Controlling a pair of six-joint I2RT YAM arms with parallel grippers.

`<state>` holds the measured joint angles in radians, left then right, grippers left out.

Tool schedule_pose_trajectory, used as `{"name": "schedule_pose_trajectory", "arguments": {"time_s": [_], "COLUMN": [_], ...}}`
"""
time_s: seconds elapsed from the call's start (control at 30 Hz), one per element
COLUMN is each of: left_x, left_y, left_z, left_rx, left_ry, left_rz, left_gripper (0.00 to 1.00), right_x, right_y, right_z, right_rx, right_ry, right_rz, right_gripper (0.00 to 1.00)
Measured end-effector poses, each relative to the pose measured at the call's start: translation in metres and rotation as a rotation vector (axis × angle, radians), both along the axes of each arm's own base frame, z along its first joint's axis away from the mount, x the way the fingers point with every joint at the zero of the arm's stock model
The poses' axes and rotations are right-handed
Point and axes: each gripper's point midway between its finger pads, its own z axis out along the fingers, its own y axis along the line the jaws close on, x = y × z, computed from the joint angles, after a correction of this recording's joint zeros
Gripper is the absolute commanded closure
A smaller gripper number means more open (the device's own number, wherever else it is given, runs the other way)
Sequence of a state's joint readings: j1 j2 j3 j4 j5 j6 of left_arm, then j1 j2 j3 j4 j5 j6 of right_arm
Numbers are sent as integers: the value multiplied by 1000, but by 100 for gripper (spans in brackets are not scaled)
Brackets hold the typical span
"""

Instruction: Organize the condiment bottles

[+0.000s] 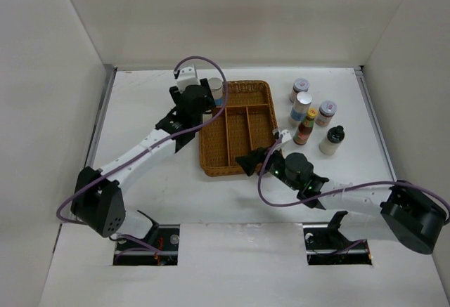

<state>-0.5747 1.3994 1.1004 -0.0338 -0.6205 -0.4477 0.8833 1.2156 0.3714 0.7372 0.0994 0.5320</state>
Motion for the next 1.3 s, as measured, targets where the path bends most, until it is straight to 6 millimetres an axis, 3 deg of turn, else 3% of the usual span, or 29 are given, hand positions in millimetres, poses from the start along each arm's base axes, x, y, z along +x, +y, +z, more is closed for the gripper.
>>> {"name": "schedule_pose_trajectory", "arguments": {"time_s": [0.13,0.3,0.53,0.7,0.87,0.97,1.07,1.17,1.23,1.3], "left_x": [3,10,20,26,31,31,26,17,12,6], "left_y": [-22,-43,-55,-57,-57,-58,-58,-55,-59,-68], "left_z": [-25,-63,-93,-112,-105,-101,-89,-62,-32,-5], "left_rx": [26,56,74,97,94,90,85,67,32,-7], "left_ry": [52,117,145,160,125,110,86,29,-41,-109], "left_rz": [-50,-97,-114,-107,-91,-88,-89,-92,-104,-130], "left_gripper": [60,60,57,42,10,3,2,6,20,37], "right_x": [3,3,-1,-20,-32,-32,-29,-26,-21,-13], "right_y": [-8,-10,-13,-15,-33,-47,-62,-84,-102,-121], "right_z": [1,5,23,57,99,116,132,162,179,192], "right_rx": [12,25,59,118,207,232,231,268,295,305], "right_ry": [-1,-5,-42,-133,-238,-272,-289,-322,-341,-349], "right_rz": [-27,-38,-34,-5,-42,-94,-154,-236,-307,-388], "right_gripper": [50,67,64,49,33,27,26,54,75,83]}}
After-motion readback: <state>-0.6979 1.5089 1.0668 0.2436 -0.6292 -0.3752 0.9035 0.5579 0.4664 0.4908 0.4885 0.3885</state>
